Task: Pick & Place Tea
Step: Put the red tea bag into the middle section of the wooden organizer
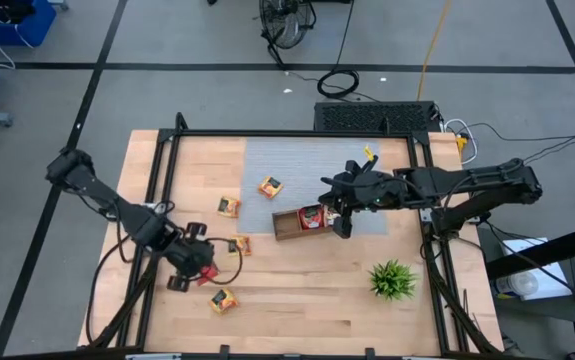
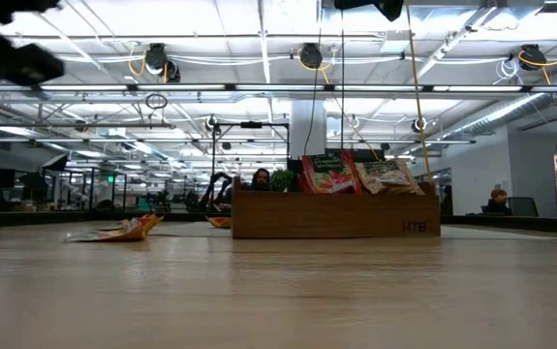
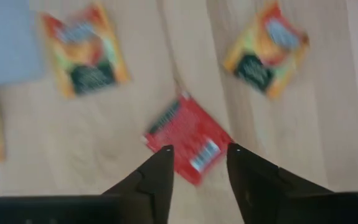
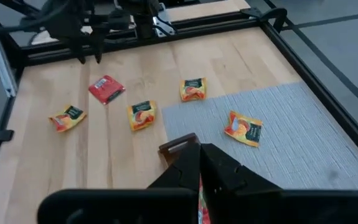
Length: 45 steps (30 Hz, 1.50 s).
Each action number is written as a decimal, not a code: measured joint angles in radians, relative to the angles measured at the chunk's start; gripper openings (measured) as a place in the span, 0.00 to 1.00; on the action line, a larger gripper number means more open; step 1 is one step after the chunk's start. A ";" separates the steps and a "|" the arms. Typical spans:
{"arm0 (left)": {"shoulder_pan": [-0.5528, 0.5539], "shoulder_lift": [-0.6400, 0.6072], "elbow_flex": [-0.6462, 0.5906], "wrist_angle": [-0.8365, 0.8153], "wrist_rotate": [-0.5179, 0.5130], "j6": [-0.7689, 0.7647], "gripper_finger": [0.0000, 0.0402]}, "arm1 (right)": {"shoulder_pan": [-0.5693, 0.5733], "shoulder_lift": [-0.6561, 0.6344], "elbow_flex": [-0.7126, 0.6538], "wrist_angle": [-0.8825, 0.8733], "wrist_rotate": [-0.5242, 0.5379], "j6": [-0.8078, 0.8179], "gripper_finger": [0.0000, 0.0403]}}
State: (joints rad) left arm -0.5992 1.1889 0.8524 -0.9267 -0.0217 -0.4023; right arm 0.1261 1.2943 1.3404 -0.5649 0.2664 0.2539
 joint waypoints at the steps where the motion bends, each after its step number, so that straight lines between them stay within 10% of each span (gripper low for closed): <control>1: -0.011 0.000 -0.012 0.000 0.020 0.001 0.39 | 0.000 0.000 0.000 -0.005 0.011 0.001 0.02; 18: -0.232 0.157 -0.161 0.123 -0.149 0.060 0.58 | -0.001 0.008 0.000 -0.053 0.047 0.048 0.02; 30: -0.267 0.226 -0.263 0.272 -0.118 0.074 0.48 | -0.002 0.008 0.000 -0.031 0.046 0.049 0.02; 45: -0.266 0.234 -0.223 0.305 -0.058 -0.045 0.12 | 0.000 0.008 0.000 -0.019 0.043 0.048 0.02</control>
State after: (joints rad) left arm -0.8654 1.4231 0.6291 -0.6221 -0.0799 -0.4473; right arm 0.1257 1.3022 1.3407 -0.5839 0.3096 0.3020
